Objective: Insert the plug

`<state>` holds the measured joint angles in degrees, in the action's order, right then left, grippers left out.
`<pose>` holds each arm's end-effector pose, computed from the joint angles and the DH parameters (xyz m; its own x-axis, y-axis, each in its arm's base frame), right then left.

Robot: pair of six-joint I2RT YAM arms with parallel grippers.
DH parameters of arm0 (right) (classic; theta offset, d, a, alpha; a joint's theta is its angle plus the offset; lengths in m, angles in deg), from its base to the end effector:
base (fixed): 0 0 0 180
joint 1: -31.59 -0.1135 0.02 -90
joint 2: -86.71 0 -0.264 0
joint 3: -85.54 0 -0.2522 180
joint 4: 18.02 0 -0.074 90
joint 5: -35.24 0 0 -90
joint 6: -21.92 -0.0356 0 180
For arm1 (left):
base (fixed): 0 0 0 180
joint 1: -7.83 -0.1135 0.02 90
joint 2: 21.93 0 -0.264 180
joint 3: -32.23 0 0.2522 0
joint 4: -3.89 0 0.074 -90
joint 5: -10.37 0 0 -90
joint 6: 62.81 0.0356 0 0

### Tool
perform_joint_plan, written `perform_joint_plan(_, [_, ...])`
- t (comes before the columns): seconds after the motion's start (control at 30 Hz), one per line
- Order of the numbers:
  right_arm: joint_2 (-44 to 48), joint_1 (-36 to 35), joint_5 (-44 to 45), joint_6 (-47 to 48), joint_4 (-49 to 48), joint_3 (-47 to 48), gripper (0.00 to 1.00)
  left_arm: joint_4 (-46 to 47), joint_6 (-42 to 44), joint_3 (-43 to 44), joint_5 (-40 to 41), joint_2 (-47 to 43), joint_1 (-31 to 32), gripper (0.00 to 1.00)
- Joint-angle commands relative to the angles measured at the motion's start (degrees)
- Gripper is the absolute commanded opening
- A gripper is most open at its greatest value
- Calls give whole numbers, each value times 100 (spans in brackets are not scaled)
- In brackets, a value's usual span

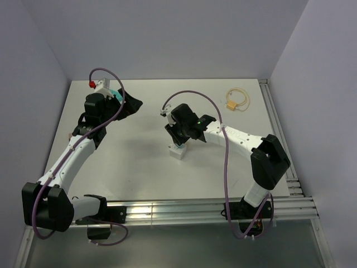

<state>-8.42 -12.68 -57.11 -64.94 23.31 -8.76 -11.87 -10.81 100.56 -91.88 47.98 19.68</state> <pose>0.2580 0.2535 0.2503 -0.5145 -0.5780 -0.6334 -0.7453 0.6667 -0.0029 0.2776 -0.0660 0.3221 -0.4754 -0.5150 -0.7133 0.1347 0.7586 -0.6375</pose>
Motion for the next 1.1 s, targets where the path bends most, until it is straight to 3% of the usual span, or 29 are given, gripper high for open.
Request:
perform_joint_plan(0.0, [21,15,156,205,-147,-49,0,147,-50,-16,-120,-197,-17,100])
perform_joint_plan(0.5, [-392,-283,463,794,3,-259,0,147,-67,-43,-128,-285,-17,100])
perform_joint_plan(0.8, [-612,-398,850,-67,-94,-514,0,147,-76,-69,-120,-285,-17,99])
perform_joint_plan(1.07, [-278,-442,1008,-1182,-410,-1164,0,147,-94,-113,-93,-320,-26,99])
